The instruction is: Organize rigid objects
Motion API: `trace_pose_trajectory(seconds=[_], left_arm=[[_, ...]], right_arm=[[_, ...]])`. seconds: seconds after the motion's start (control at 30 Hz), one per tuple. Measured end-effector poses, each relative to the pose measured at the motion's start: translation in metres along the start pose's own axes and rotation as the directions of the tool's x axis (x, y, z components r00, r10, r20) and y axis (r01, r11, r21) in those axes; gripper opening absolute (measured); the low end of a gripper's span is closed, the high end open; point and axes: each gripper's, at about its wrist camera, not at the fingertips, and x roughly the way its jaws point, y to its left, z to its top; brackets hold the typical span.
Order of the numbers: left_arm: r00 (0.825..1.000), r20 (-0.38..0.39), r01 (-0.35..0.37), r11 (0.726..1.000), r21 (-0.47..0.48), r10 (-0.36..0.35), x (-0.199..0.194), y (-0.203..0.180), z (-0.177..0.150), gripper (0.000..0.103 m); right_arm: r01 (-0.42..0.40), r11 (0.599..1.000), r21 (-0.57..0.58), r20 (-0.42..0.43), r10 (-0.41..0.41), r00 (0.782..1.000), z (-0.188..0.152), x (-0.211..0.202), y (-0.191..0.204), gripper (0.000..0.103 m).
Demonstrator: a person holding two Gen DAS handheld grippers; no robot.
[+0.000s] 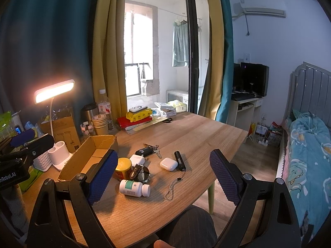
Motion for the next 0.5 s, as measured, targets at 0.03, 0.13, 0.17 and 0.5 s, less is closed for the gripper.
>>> trace_pose_trajectory(seconds=[0.03, 0.13, 0.17, 0.5], left_arm=[[1.0, 0.0, 0.0, 1.0, 0.0, 0.0, 0.0001, 0.0, 0.0, 0.091], [1.0, 0.0, 0.0, 1.0, 0.0, 0.0, 0.0, 0.0, -0.0001, 0.091], [1.0, 0.001, 0.0, 1.0, 0.0, 0.0, -0.0001, 0.0001, -0.0001, 0.091], [1.0, -0.002, 0.001, 1.0, 0.0, -0.001, 0.0009, -0.0005, 0.0, 0.091]], right_arm=[[-0.001, 1.0, 0.0, 0.0, 0.001, 1.0, 0.0, -0.0001, -0.0002, 0.092], [-0.001, 1.0, -0.001, 0.0, 0.001, 1.0, -0.0002, 0.0, -0.0003, 0.092], [-0.002, 1.0, -0.002, -0.001, 0.002, 1.0, -0.0008, 0.0003, 0.0004, 0.092], [-0.001, 1.0, -0.001, -0.001, 0.001, 1.0, -0.0007, -0.0003, 0.0003, 0.092]])
